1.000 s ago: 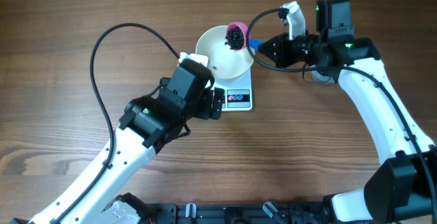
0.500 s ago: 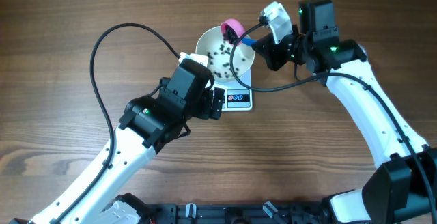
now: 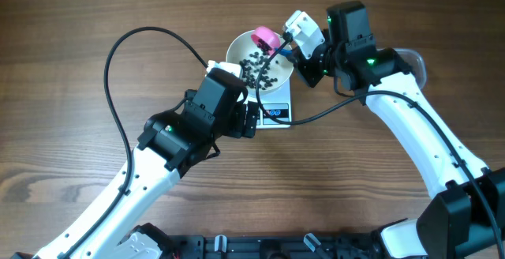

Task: Scoop item into bowl and weigh 150g on scale
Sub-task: 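Tilt the cup with the right gripper to pour beans into bowl, then return the empty cup to the bean tub and scoop again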

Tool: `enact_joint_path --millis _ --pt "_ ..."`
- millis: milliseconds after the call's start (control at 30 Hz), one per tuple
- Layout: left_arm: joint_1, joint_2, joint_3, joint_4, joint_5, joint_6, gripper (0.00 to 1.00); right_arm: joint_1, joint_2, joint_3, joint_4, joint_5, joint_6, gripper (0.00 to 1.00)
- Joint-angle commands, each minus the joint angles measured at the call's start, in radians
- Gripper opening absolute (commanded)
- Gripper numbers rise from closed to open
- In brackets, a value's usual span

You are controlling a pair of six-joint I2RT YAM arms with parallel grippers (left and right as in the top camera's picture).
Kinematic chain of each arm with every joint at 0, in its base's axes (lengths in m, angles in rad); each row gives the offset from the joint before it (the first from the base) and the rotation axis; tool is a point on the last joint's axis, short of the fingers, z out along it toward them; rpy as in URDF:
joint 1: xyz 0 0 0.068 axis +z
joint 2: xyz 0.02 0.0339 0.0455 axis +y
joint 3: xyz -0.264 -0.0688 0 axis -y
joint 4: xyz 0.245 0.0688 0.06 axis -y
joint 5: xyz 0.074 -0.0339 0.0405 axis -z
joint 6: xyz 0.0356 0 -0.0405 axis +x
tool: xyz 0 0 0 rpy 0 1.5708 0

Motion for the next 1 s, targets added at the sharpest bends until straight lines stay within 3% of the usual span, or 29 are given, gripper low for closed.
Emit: enact_joint_path --millis 0,233,333,433,667,800,900,967 --pt "-0.003 0.002 0.016 0.003 0.008 0.013 1.0 0.002 -0.015 0.028 0.003 0.002 -0.035 0.04" --pt "-0.003 0.002 0.016 0.003 0.008 0.013 1.0 0.002 -0.015 0.028 0.004 -0.077 -0.048 0.04" --pt "-0.003 0.002 0.016 0.003 0.008 0.013 1.0 0.002 -0.015 0.028 0.04 0.037 0.055 0.04" --pt "-0.003 0.002 0.016 0.003 0.008 0.013 1.0 0.011 -0.015 0.028 0.035 0.021 0.012 0.04" --pt "-0.003 0.002 0.016 0.003 0.008 0.013 1.0 -0.019 -0.063 0.028 0.076 -0.051 0.339 0.04" --pt "-0.003 0.002 0.016 0.003 0.008 0.013 1.0 -0.163 -0.183 0.028 0.035 -0.043 0.351 0.04" --pt "-0.003 0.002 0.016 0.003 0.008 0.013 1.0 -0.376 -0.248 0.028 -0.068 -0.04 0.422 0.04" --pt "-0.003 0.002 0.016 0.003 0.008 0.013 1.0 -0.501 -0.252 0.028 -0.161 -0.039 0.386 0.04"
